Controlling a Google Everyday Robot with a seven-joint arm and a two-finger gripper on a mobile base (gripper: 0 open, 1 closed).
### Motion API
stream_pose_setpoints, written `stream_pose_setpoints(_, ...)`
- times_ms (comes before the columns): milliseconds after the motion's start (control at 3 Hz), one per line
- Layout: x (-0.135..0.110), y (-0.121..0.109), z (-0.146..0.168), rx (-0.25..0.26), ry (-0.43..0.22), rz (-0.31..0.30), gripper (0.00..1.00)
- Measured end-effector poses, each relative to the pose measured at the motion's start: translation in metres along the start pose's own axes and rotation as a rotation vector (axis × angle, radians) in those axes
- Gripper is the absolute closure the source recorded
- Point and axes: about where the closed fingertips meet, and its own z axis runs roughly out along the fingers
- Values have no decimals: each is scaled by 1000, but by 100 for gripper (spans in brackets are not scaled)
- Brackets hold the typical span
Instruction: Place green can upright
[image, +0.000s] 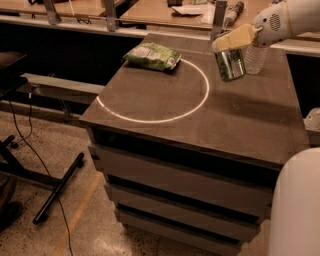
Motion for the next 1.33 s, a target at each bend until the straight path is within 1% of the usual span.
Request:
stream_pose_setpoints(333, 0, -1, 1, 2, 2, 0, 100)
stream_pose_setpoints(667, -7, 5, 2, -17, -49, -25, 100)
stream_pose_setpoints(1000, -16, 22, -11, -3, -142, -82, 100)
stream_pose_setpoints(1333, -22, 50, -31, 52, -231, -146, 100)
